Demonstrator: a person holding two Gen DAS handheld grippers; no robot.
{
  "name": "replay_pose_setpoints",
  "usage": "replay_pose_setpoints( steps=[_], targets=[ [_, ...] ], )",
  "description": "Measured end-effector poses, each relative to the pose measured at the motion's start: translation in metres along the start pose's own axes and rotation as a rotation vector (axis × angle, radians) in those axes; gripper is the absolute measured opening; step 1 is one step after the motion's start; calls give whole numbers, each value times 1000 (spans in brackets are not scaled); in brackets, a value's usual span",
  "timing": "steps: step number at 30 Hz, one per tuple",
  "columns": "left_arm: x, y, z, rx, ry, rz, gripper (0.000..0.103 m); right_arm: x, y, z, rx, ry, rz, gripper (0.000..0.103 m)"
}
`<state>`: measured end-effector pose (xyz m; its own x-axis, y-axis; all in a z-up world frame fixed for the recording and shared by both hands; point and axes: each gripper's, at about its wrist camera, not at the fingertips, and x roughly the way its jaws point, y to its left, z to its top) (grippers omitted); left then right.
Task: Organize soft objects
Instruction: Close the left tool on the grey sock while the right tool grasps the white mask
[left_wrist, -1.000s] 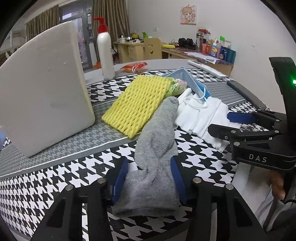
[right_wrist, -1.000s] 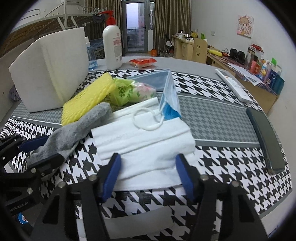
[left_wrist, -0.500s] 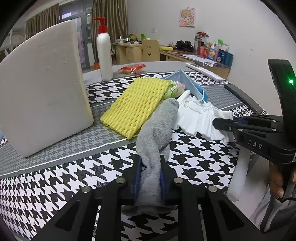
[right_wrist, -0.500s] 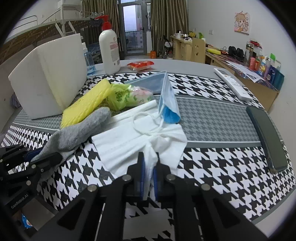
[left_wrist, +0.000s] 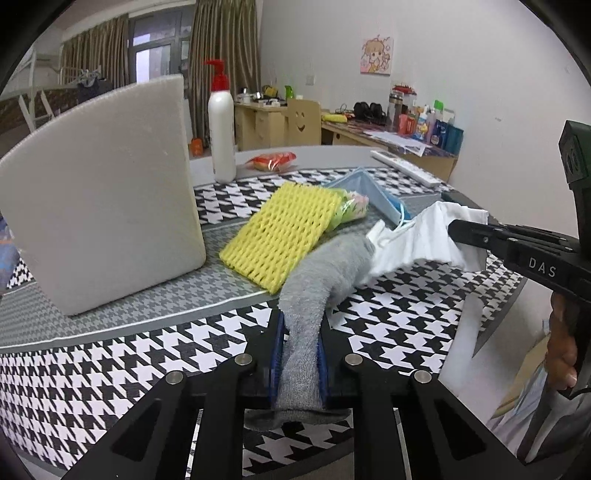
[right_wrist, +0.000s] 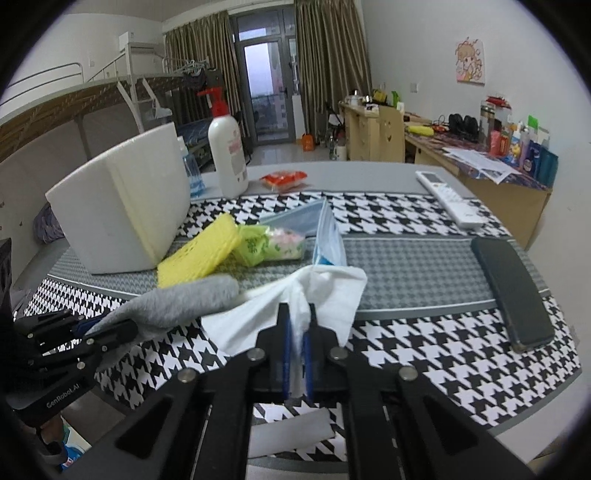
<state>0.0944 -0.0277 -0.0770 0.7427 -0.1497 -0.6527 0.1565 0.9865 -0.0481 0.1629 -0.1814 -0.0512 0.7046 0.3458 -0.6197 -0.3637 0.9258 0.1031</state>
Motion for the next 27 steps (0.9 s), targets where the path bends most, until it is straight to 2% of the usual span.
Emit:
replay_pose_setpoints(
  steps=[17, 27],
  targets=[
    [-39, 16, 4, -33, -99, 26, 16, -36, 5, 13, -10, -89, 5, 8],
    [-61, 20, 10, -40, -154, 67, 16, -50, 12, 20, -14, -128, 18, 8]
  ],
)
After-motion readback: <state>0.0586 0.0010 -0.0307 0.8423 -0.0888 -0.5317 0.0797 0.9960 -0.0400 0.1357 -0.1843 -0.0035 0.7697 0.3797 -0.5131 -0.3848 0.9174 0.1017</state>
